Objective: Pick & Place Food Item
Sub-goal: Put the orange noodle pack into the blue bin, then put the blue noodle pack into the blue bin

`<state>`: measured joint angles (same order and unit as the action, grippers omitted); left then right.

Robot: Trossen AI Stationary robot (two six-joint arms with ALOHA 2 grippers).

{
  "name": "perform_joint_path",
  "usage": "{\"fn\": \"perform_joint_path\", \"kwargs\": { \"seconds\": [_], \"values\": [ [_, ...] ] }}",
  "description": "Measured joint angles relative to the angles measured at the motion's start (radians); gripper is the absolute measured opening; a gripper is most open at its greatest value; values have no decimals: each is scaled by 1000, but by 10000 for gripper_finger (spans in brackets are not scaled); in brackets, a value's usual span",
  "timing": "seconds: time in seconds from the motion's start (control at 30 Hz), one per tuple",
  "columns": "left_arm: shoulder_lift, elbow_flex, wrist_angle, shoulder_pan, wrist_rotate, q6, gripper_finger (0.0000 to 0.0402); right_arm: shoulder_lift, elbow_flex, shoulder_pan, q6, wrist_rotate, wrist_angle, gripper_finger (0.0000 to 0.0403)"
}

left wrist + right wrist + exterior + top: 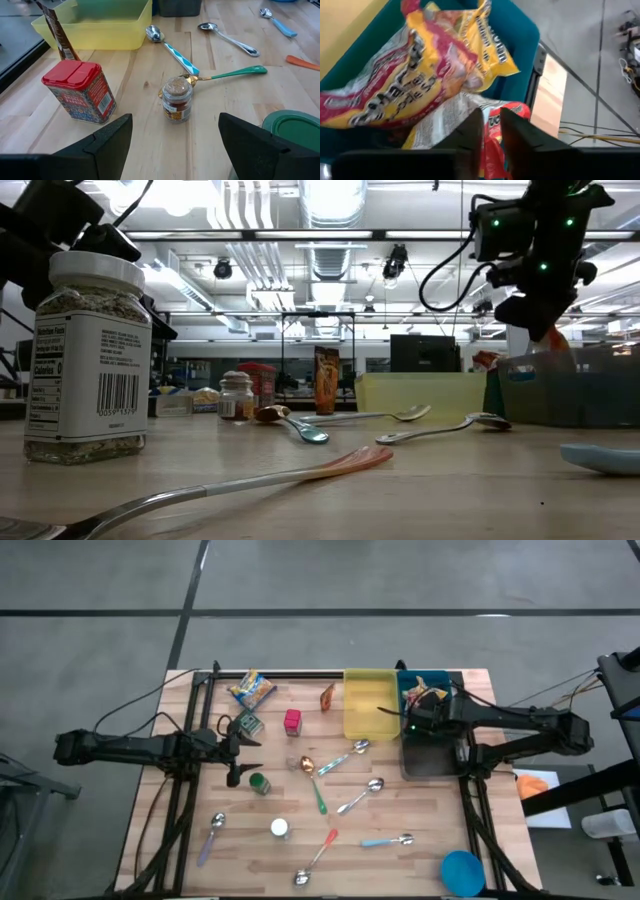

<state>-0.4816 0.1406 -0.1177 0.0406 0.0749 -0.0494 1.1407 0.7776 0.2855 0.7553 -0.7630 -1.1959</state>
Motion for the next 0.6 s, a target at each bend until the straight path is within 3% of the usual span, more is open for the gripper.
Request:
{"fn": "perform_joint_path", "kwargs": {
  "seconds": [0.27, 0.6],
  "values": [
    [0, 0, 0, 0, 0, 0, 300, -39, 0, 4, 2, -15, 1, 203],
    [0, 0, 0, 0, 0, 0, 300, -101, 74, -5, -22, -2, 63, 251]
  ]
}}
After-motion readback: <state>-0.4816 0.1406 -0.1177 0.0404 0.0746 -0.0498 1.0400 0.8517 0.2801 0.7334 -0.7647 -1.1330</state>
